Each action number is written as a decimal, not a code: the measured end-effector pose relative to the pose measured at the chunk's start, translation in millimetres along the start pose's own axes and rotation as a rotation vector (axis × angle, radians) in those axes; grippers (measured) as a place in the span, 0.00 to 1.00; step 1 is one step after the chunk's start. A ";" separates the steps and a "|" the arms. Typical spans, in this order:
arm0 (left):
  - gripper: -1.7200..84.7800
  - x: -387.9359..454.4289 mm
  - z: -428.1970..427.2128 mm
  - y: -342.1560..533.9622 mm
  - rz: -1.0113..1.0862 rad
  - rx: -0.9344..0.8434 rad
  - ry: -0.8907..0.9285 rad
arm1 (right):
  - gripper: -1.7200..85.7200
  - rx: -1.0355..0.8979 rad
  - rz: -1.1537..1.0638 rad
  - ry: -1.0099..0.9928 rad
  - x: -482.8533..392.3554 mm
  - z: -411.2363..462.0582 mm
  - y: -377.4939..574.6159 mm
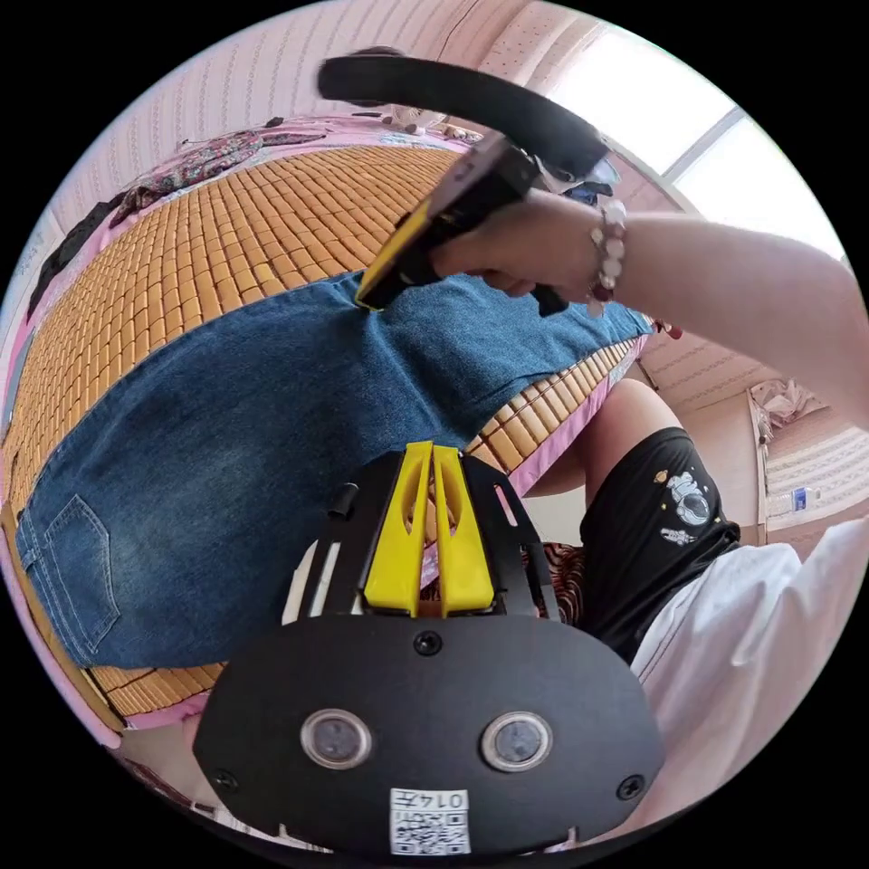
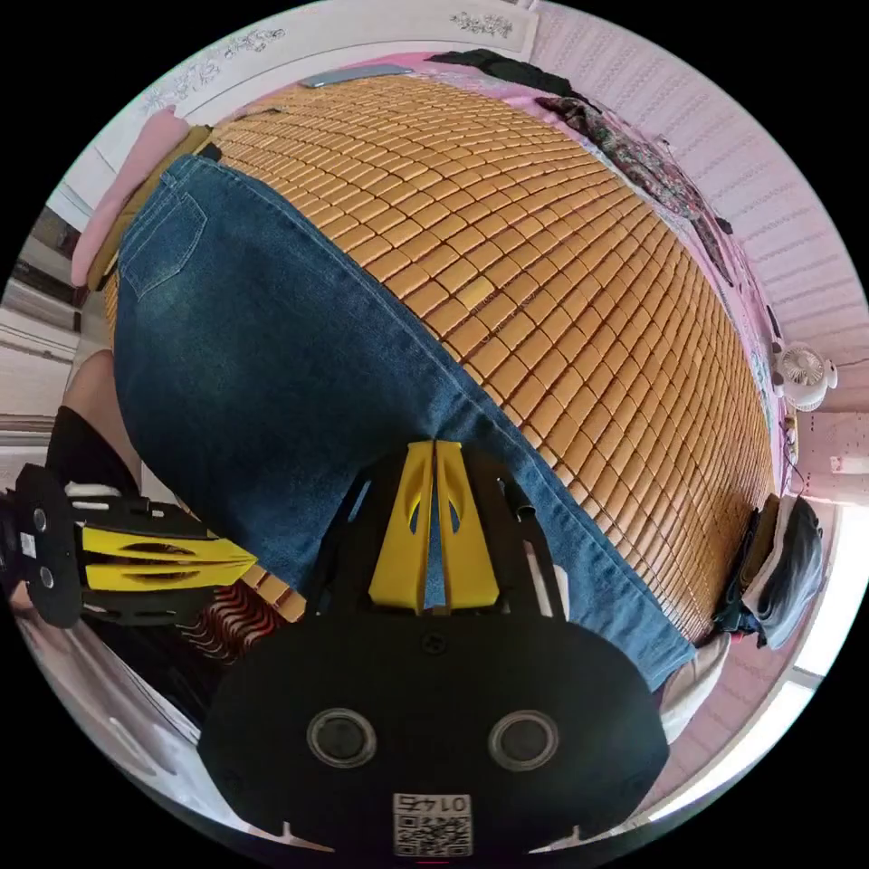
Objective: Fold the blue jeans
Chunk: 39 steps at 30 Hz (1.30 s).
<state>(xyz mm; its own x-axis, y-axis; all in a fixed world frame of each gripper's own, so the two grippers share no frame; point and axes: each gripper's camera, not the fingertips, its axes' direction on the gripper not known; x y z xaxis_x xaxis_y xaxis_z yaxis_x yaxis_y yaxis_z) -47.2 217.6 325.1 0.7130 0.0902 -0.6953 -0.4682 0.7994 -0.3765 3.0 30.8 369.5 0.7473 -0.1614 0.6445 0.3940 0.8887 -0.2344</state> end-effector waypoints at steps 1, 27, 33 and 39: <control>0.01 -3.0 -7.6 5.4 -0.009 0.017 -0.010 | 0.01 0.067 0.080 -0.065 19.6 -22.1 27.7; 0.01 -155.9 -69.2 108.6 -0.640 -0.050 -0.069 | 0.17 0.275 1.358 0.065 400.0 -230.1 398.0; 0.01 -157.5 -73.8 104.7 -0.619 -0.070 -0.102 | 0.15 0.242 1.287 0.113 397.6 -267.1 389.1; 0.01 -158.1 -77.8 102.0 -0.592 -0.087 -0.146 | 0.08 0.234 1.262 0.062 390.7 -298.9 389.5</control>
<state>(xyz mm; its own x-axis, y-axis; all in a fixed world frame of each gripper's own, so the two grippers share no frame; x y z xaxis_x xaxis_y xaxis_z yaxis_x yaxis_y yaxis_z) -248.4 238.7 349.0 0.9263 -0.2686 -0.2642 -0.0074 0.6881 -0.7256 608.3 185.7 312.5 0.5580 0.8291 0.0348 -0.6995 0.4925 -0.5179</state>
